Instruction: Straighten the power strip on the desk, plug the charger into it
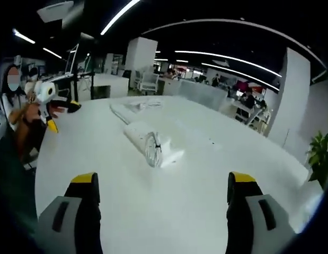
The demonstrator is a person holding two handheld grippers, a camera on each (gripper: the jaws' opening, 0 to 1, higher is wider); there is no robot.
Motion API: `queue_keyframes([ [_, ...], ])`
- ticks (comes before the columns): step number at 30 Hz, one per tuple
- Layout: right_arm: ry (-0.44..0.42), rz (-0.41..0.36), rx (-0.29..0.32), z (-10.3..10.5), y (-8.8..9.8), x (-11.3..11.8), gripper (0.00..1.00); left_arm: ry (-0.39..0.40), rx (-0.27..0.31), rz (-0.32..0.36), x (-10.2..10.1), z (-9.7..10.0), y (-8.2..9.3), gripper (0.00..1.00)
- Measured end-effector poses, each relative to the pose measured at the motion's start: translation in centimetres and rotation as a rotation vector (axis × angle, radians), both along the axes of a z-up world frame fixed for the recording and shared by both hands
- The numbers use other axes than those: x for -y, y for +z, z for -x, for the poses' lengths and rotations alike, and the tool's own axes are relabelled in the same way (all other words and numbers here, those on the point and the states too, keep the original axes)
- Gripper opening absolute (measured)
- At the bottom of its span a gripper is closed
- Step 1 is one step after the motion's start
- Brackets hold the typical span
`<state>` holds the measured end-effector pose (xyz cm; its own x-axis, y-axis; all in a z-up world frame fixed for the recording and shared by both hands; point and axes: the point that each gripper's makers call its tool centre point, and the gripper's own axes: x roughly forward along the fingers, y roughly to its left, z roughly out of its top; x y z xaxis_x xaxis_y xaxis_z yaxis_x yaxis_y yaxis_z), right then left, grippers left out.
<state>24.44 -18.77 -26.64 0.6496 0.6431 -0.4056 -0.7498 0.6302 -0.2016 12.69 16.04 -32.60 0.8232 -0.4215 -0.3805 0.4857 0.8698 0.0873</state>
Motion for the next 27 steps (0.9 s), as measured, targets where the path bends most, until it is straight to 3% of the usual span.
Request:
queue_keyframes([
  [7,-0.057,-0.062,-0.010,1.4,-1.2,1.5,1.00,-0.001,0.005,-0.001,0.0,-0.1,0.3,0.98],
  [19,-0.219,-0.294,0.017,4.8,-3.0,4.2,1.00,-0.010,0.014,0.008,0.4,-0.4,0.6,0.99],
  [27,-0.275,-0.280,0.015,6.9,-5.0,4.7,1.00,-0.014,0.022,0.021,0.9,-0.5,0.9,0.99],
])
